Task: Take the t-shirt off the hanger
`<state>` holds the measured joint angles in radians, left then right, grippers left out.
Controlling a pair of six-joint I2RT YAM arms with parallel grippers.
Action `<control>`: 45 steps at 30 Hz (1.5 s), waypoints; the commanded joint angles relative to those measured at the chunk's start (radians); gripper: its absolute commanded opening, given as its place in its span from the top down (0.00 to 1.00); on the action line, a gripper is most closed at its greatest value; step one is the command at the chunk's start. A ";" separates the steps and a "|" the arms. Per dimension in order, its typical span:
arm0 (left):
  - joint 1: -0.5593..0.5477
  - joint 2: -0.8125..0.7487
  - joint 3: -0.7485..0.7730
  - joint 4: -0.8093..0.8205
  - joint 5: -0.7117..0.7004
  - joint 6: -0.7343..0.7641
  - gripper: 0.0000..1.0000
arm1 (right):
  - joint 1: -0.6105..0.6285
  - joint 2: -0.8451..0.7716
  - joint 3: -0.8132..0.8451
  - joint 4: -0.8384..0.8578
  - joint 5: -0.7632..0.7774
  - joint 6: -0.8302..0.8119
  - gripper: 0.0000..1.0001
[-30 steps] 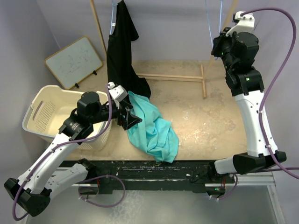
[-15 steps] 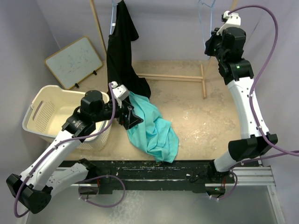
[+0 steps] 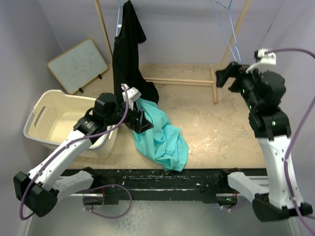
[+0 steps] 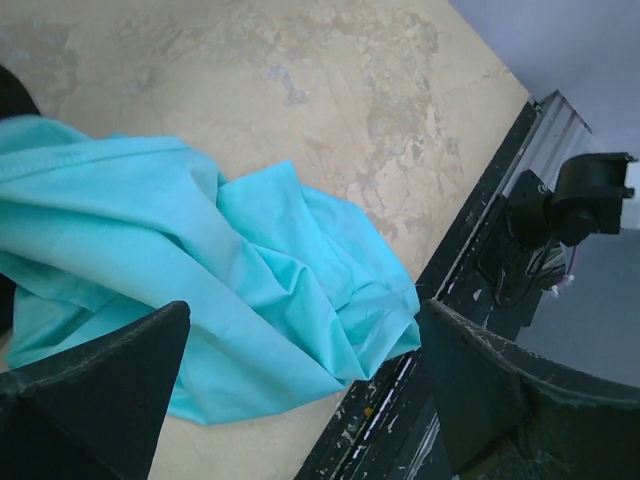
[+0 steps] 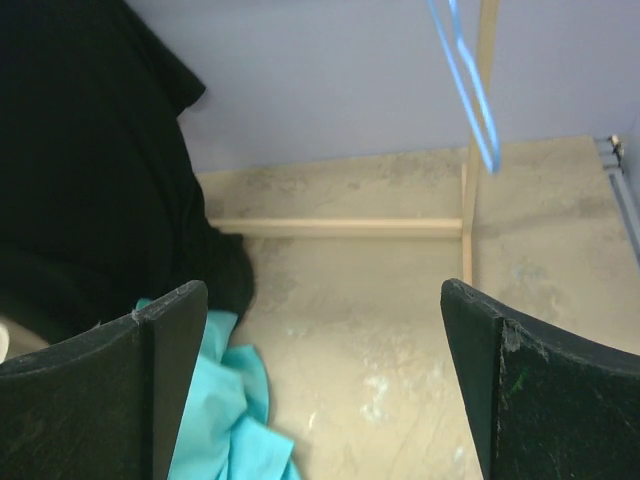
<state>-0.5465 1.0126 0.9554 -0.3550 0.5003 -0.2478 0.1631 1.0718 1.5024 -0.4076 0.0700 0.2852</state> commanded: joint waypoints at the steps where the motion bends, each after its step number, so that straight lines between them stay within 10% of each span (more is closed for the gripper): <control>1: -0.004 0.089 -0.032 -0.006 -0.094 -0.163 0.01 | -0.002 -0.180 -0.156 -0.095 -0.058 0.041 0.00; 15: -0.261 0.393 -0.034 -0.010 -0.493 -0.370 0.01 | -0.002 -0.604 -0.455 -0.244 -0.070 0.098 0.00; 45: -0.328 0.708 0.174 -0.026 -0.679 -0.499 0.01 | -0.002 -0.621 -0.479 -0.229 -0.082 0.080 0.00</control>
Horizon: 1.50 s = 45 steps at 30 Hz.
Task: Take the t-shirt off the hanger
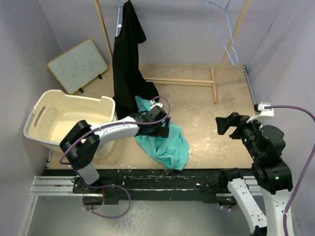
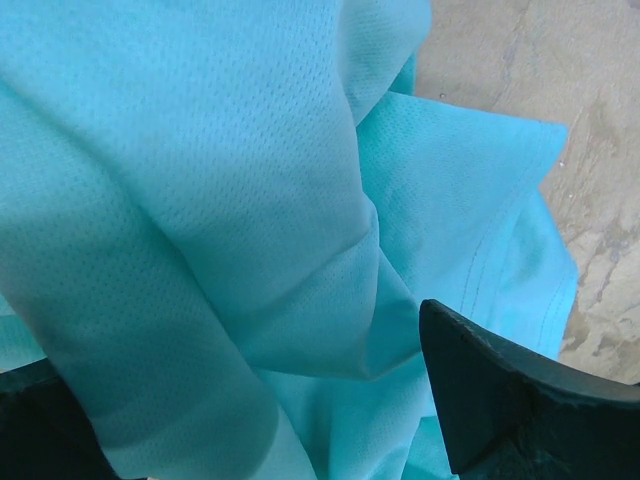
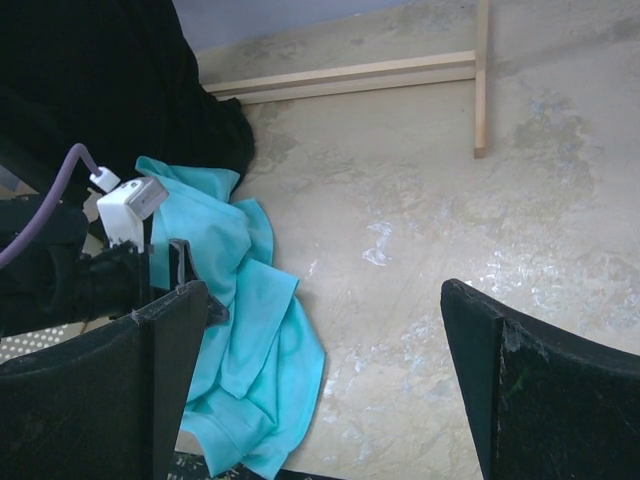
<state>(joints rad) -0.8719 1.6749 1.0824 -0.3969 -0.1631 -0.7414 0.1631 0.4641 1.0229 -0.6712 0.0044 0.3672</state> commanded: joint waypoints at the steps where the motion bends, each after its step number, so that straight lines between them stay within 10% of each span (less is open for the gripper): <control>1: -0.003 0.058 0.047 0.021 -0.012 -0.001 0.01 | -0.002 -0.012 0.000 0.033 -0.016 -0.002 0.00; 4: -0.004 0.086 0.043 0.044 0.021 0.037 0.24 | -0.002 -0.012 -0.001 0.033 -0.014 -0.001 0.00; 9: -0.016 0.045 0.069 0.011 0.072 0.114 1.00 | -0.002 -0.013 -0.003 0.034 -0.012 0.003 0.00; 22: -0.038 -0.418 0.685 -0.459 -0.377 0.404 1.00 | -0.002 0.009 -0.006 0.043 -0.012 -0.003 0.00; 28: -0.038 -0.545 0.902 -0.409 -0.671 0.556 1.00 | -0.002 0.005 -0.008 0.047 -0.021 -0.005 0.00; 39: -0.039 -0.675 0.688 0.250 -1.200 1.255 1.00 | -0.002 0.016 -0.008 0.045 -0.035 -0.008 0.00; 45: -0.039 -0.695 0.602 0.005 -1.201 1.028 1.00 | -0.002 0.018 -0.007 0.050 -0.036 -0.008 0.00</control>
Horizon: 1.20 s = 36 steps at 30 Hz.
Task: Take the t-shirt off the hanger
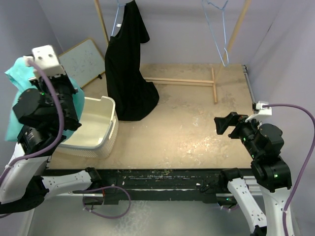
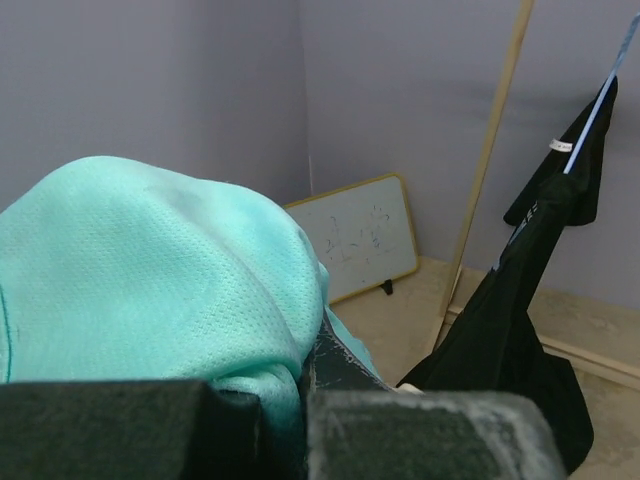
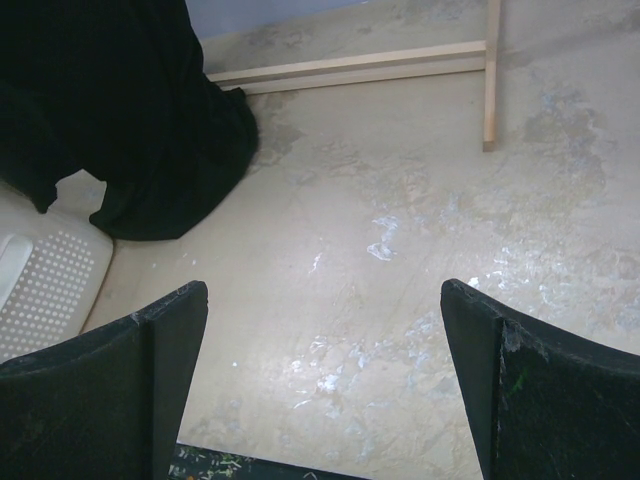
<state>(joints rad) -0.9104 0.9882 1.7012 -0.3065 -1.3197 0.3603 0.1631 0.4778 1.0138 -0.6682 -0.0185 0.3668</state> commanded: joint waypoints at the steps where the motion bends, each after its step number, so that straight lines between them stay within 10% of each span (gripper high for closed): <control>1: -0.001 -0.001 -0.010 -0.231 -0.031 -0.205 1.00 | -0.002 0.004 0.002 0.044 -0.016 -0.008 0.00; 4: 0.001 0.028 0.012 -0.670 0.061 -0.626 1.00 | -0.002 -0.002 0.006 0.028 -0.022 -0.009 0.00; 7: 0.017 0.036 -0.100 -0.773 0.134 -0.732 1.00 | -0.002 -0.015 0.006 0.024 -0.027 -0.005 0.00; 17: 0.623 0.104 -0.158 -0.604 0.795 -0.514 1.00 | -0.002 -0.017 0.006 0.026 -0.035 -0.007 0.00; 27: 0.961 0.105 -0.284 -0.561 1.100 -0.720 0.99 | -0.002 -0.029 0.002 0.033 -0.034 -0.003 0.00; 29: 0.966 0.066 -0.373 -0.542 1.064 -0.751 0.29 | -0.002 -0.027 0.002 0.036 -0.040 -0.003 0.00; 30: 0.968 0.044 -0.415 -0.533 1.075 -0.759 0.12 | -0.002 -0.025 0.001 0.038 -0.044 -0.003 0.00; 36: 0.967 -0.135 -0.603 -0.396 1.314 -0.768 0.01 | -0.001 0.026 0.009 0.088 -0.135 -0.040 0.01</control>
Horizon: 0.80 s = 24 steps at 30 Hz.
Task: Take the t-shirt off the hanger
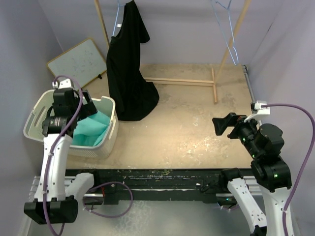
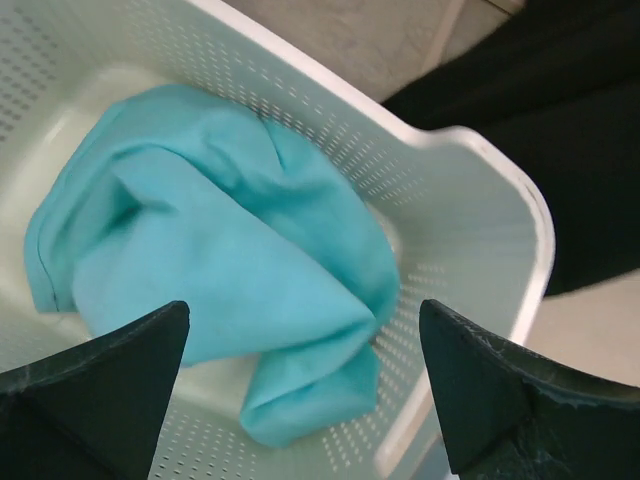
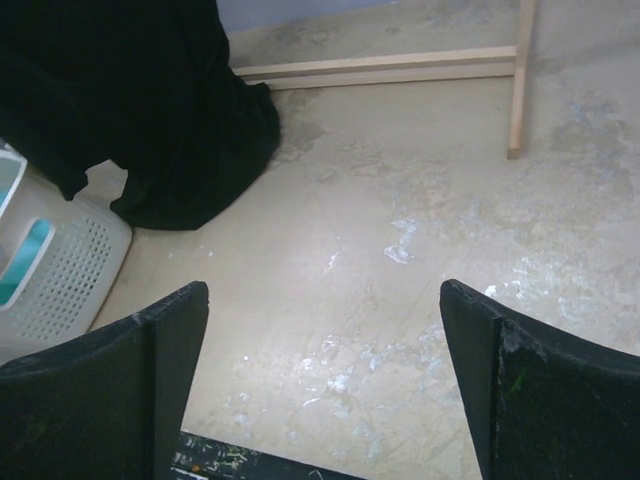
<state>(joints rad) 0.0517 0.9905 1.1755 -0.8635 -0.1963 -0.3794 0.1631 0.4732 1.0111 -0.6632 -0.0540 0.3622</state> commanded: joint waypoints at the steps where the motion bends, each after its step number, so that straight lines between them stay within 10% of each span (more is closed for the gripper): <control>1: 0.005 -0.189 -0.109 0.209 0.253 -0.024 0.01 | -0.002 0.050 0.020 0.087 -0.152 -0.042 0.05; 5: 0.005 -0.373 -0.291 0.394 0.453 -0.044 0.07 | -0.002 0.196 0.107 0.084 -0.337 -0.063 0.24; 13: 0.004 -0.422 -0.360 0.362 0.507 0.003 0.15 | 0.034 0.414 0.363 0.207 -0.471 0.003 0.28; 24: 0.004 -0.487 -0.370 0.369 0.529 0.012 0.16 | 0.603 0.955 0.934 0.176 0.087 -0.030 0.21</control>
<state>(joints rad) 0.0521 0.5316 0.8051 -0.5396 0.3031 -0.3805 0.7013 1.2438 1.7489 -0.5121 -0.1856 0.3500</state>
